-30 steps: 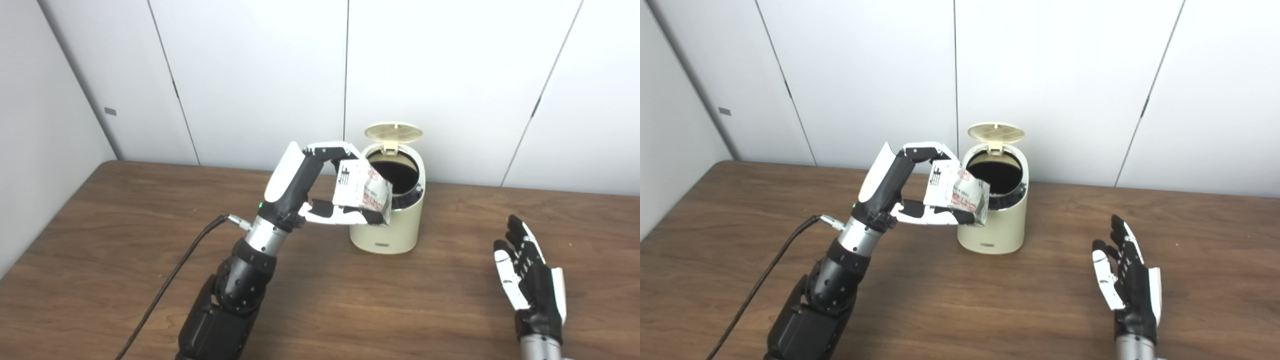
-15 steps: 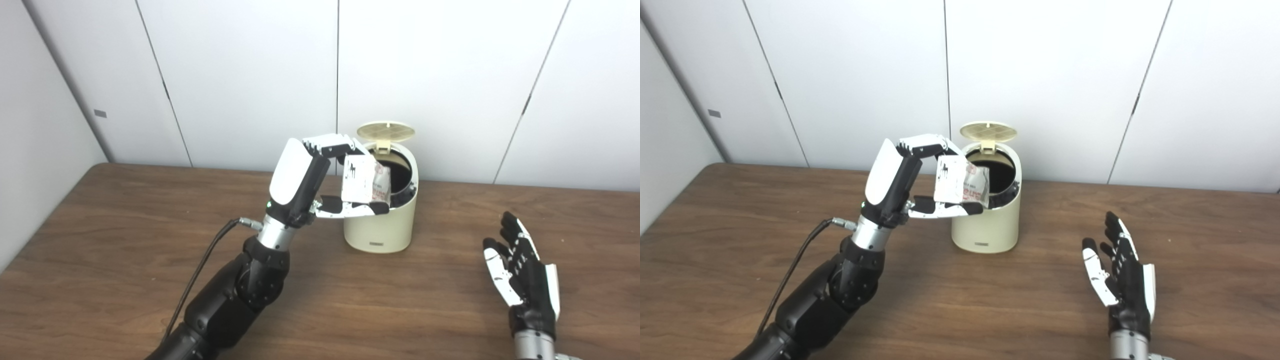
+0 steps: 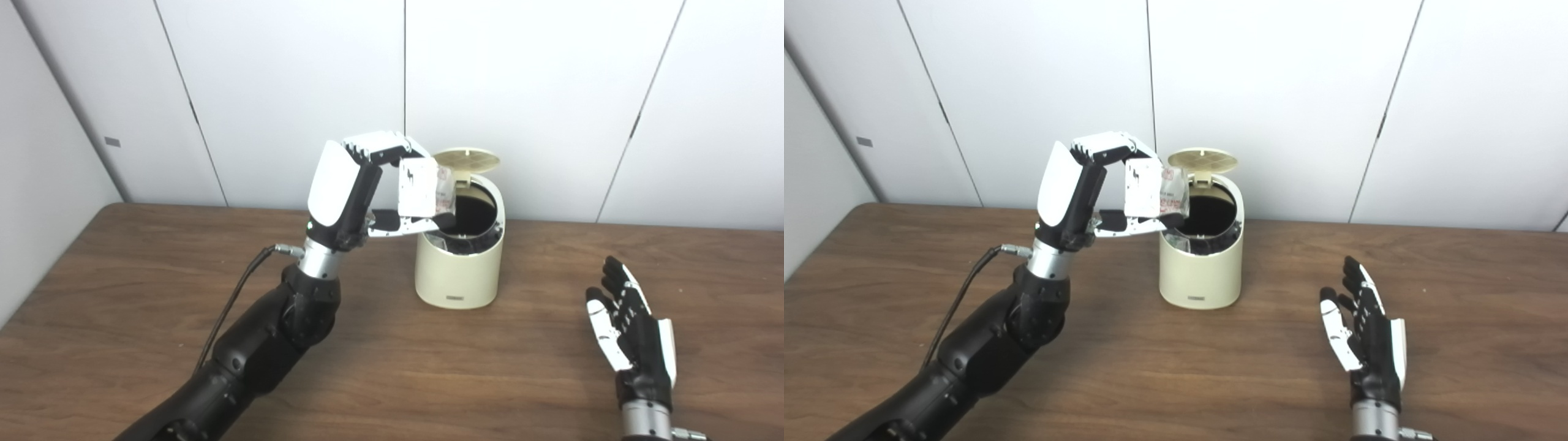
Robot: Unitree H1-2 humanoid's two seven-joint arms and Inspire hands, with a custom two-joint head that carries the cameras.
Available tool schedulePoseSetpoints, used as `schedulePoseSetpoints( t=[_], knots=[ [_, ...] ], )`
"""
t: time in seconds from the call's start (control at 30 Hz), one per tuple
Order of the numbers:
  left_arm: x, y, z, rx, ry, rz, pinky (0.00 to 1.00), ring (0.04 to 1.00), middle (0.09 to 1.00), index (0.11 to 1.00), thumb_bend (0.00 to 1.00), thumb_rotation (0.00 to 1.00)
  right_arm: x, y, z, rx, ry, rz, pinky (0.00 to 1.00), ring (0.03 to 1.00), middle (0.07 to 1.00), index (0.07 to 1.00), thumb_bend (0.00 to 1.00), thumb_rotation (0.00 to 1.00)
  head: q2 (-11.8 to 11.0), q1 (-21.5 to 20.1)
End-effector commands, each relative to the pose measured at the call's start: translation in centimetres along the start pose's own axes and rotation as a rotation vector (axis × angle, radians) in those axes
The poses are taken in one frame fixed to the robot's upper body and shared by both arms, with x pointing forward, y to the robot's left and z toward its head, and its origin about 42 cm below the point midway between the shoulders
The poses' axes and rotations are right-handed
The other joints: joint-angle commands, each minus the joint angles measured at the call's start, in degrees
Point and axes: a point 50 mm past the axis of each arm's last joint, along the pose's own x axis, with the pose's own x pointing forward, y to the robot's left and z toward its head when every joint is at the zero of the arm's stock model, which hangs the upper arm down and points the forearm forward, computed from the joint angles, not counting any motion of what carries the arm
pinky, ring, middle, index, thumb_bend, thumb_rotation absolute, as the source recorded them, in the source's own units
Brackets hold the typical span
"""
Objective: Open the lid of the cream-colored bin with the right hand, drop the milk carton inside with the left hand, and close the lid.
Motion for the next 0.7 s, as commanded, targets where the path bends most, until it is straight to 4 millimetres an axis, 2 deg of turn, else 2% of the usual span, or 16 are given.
schedulePoseSetpoints(
  t=[0.0,0.17,0.67],
  knots=[
    [3.1,1.1,0.4,0.003,-0.084,0.076,0.39,0.462,0.483,0.477,0.51,0.0,-1.0,0.6,-0.8,0.001,0.031,-0.002,0.82,0.885,0.889,0.863,0.12,0.64,0.0,-0.2],
    [3.0,0.6,0.0,0.003,-0.064,0.07,0.39,0.459,0.484,0.476,0.51,0.0,-1.2,0.9,-0.5,-0.008,0.031,-0.001,0.81,0.882,0.889,0.863,0.11,0.59,0.3,-0.7],
    [1.3,-2.4,-1.8,-0.04,0.082,0.009,0.37,0.447,0.478,0.484,0.51,0.0,-1.5,1.3,-0.1,-0.036,0.033,0.004,0.8,0.886,0.894,0.877,0.13,0.65,0.8,-2.0]
  ],
)
